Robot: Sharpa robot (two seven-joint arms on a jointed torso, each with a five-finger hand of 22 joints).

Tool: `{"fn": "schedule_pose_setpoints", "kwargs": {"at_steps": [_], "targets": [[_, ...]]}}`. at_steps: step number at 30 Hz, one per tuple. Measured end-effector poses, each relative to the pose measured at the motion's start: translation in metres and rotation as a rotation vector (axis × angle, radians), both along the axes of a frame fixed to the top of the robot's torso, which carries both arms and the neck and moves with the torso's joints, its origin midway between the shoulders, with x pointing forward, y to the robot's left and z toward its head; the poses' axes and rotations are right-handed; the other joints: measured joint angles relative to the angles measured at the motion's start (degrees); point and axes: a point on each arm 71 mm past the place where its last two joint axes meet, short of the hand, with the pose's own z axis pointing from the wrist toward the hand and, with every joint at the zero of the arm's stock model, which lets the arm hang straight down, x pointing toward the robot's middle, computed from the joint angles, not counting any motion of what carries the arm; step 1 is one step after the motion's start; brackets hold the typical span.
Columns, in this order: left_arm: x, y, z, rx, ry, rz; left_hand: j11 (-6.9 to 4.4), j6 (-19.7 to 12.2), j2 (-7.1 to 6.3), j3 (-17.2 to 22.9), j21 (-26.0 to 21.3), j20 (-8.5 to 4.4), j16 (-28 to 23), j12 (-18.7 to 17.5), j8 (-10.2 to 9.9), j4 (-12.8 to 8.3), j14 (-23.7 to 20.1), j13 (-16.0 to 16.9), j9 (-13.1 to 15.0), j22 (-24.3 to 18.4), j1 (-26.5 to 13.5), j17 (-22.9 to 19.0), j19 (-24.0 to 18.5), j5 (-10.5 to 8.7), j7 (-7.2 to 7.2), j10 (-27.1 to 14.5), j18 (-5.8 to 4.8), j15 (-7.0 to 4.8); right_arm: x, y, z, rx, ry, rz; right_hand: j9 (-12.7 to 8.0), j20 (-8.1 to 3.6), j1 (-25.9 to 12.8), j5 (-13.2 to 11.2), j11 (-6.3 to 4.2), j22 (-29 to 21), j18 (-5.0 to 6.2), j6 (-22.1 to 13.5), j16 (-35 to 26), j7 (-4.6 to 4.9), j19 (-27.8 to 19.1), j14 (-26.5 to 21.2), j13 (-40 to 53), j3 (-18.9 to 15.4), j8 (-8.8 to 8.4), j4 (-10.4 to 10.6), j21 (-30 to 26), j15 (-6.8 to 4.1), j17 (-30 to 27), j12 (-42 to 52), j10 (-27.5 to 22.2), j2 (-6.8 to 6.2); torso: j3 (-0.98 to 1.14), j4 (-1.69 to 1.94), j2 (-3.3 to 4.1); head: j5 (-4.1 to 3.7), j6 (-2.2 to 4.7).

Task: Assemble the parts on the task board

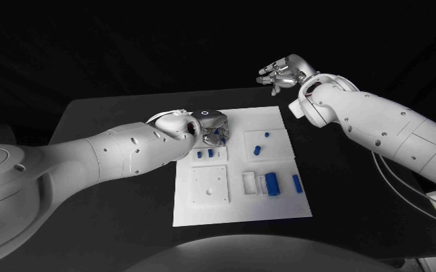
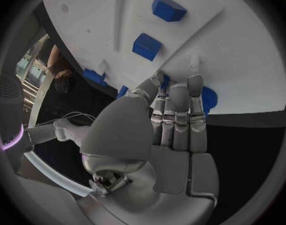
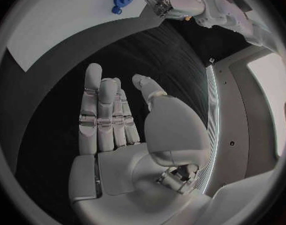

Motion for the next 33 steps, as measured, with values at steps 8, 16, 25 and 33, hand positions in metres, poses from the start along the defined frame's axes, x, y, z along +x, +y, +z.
{"fn": "schedule_pose_setpoints", "kwargs": {"at_steps": [8, 16, 25, 33], "targets": [[0.0, 0.006, -0.001, -0.013, -0.011, 0.013, -0.01, 0.0, 0.06, 0.98, 0.25, -0.19, 0.0, 0.13, -0.03, -0.99, 0.39, 0.0, 0.04, -0.01, 0.07, 0.29, 0.19, -0.16, 0.0, 0.01, -0.35, 0.01, 0.0, 0.0, 0.0, 0.0, 0.0, 0.0, 0.0, 0.0, 0.0, 0.0, 0.0, -0.1, -0.01, 0.0, 0.0, 0.0, 0.0, 0.0, -0.05, 0.0, 0.0, 0.0, 0.0, 0.0, -0.02, 0.0, 0.0, 0.0, -0.03, 0.02, 0.01, -0.1, 0.08], [-0.001, 0.014, 0.0, -0.043, 0.006, 0.041, 0.0, 0.0, 0.06, 1.24, 0.47, -0.19, 0.0, 0.12, -0.03, -1.24, 0.39, 0.06, 0.04, -0.01, 0.07, 0.37, 0.19, -0.23, 0.0, 0.0, -0.4, 0.01, 0.0, 0.0, 0.0, 0.0, 0.0, 0.0, 0.0, 0.0, 0.0, 0.0, 0.0, -0.2, -0.01, 0.01, 0.0, -0.01, 0.0, 0.0, -0.05, 0.0, 0.0, 0.0, 0.0, 0.0, -0.11, 0.0, 0.0, 0.0, 0.0, 0.03, -0.01, -0.1, 0.03], [-0.001, 0.023, 0.009, -0.109, 0.028, 0.079, 0.0, 0.0, 0.05, 1.24, 0.47, -0.19, 0.0, 0.05, -0.04, -1.25, 0.39, 0.06, 0.01, -0.02, 0.07, 0.47, 0.19, -0.24, 0.0, -0.01, -0.48, 0.01, 0.0, -0.001, 0.0, 0.0, 0.0, -0.001, 0.0, 0.0, 0.0, 0.0, 0.0, -0.2, -0.02, 0.09, 0.0, -0.09, 0.0, 0.0, -0.04, 0.0, 0.0, 0.0, 0.0, 0.0, -0.1, 0.0, 0.0, 0.0, -0.01, 0.1, -0.04, -0.1, -0.02], [-0.004, 0.033, 0.016, -0.146, 0.049, 0.099, 0.0, 0.0, 0.05, 1.42, 0.47, -0.18, 0.0, 0.13, -0.04, -1.42, 0.39, 0.02, 0.0, -0.03, 0.06, 0.54, 0.18, -0.44, 0.0, -0.02, -0.35, 0.02, 0.0, -0.001, 0.0, -0.001, 0.0, -0.003, 0.0, 0.0, 0.0, 0.0, 0.0, -0.2, -0.03, 0.09, 0.0, -0.09, 0.0, 0.0, -0.04, 0.0, 0.0, 0.0, 0.0, 0.0, -0.1, 0.0, -0.01, 0.0, -0.03, 0.13, -0.03, 0.02, -0.05]]}}
